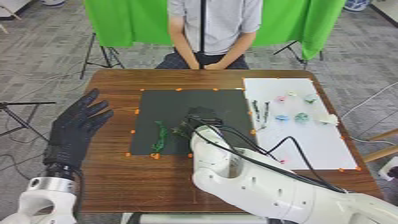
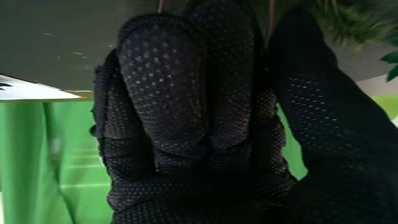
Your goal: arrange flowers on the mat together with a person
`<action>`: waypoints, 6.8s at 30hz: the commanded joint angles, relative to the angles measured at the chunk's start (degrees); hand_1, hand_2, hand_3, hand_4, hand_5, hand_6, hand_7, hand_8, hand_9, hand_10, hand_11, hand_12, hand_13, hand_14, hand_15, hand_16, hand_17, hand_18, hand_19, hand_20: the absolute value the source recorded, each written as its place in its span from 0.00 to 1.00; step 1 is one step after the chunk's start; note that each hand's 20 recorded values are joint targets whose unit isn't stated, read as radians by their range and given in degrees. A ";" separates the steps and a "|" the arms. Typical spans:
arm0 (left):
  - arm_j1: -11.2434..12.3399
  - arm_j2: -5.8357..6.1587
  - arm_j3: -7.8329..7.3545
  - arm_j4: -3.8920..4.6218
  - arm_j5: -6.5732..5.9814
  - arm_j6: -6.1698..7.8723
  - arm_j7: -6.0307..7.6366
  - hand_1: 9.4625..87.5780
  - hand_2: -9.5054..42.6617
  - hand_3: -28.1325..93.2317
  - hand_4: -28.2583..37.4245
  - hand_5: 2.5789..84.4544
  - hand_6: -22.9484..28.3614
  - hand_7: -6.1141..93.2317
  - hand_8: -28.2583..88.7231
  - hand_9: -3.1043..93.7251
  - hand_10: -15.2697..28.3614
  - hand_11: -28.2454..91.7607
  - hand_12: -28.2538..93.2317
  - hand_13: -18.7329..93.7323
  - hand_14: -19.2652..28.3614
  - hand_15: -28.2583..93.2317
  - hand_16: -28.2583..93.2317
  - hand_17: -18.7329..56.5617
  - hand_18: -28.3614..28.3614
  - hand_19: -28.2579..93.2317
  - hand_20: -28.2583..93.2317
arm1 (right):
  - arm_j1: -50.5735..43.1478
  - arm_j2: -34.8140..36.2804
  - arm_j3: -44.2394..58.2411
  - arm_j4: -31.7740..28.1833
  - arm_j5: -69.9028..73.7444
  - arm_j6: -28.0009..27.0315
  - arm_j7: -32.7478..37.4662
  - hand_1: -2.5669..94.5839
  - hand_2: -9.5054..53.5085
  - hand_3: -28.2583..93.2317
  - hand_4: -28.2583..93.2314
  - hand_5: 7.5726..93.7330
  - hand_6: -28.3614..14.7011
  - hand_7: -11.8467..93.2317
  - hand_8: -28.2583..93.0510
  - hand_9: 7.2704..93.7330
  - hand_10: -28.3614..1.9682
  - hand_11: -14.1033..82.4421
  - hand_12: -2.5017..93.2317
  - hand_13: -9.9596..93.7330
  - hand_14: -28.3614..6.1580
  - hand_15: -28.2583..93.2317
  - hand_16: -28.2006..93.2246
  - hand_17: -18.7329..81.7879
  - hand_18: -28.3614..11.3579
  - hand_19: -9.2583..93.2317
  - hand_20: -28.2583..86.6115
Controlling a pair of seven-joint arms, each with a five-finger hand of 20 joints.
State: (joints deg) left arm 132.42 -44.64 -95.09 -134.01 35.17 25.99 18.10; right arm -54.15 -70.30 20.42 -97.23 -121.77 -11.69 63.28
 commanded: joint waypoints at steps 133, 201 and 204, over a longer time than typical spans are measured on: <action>20.54 5.31 -9.64 0.08 -9.77 3.32 18.31 0.11 0.32 0.85 0.00 0.33 0.51 0.16 0.17 0.34 0.69 0.39 0.33 0.35 0.86 0.58 0.20 0.13 0.82 0.54 0.36 | -43.94 31.30 49.26 -26.48 47.87 55.65 -44.79 0.19 0.29 0.84 0.04 0.50 0.56 0.24 0.14 0.55 0.23 0.30 0.17 0.56 0.16 0.62 0.31 0.31 0.01 0.66 0.36; 18.13 4.41 -9.31 -0.28 -8.15 2.86 14.97 0.14 0.31 0.86 0.04 0.33 0.53 0.17 0.17 0.34 0.69 0.39 0.33 0.35 0.86 0.59 0.19 0.13 0.81 0.54 0.36 | -13.51 32.83 18.87 -5.39 7.07 19.37 -5.70 0.42 0.03 0.84 0.04 0.54 0.72 0.27 0.13 0.71 0.33 0.34 0.18 0.76 0.42 0.64 0.34 0.44 0.07 0.73 0.32; 18.31 4.52 -9.49 -0.29 -8.39 2.86 15.09 0.14 0.31 0.86 0.04 0.33 0.53 0.17 0.17 0.34 0.69 0.39 0.33 0.35 0.86 0.59 0.19 0.13 0.81 0.54 0.36 | -13.12 32.62 18.38 -4.64 7.85 18.28 -5.75 0.43 0.02 0.84 0.04 0.56 0.72 0.27 0.13 0.71 0.34 0.34 0.18 0.77 0.42 0.64 0.34 0.44 0.07 0.72 0.32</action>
State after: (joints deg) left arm 150.07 -39.98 -104.39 -134.39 26.74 29.20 33.97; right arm -68.33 -37.03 40.06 -103.49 -113.65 8.65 56.76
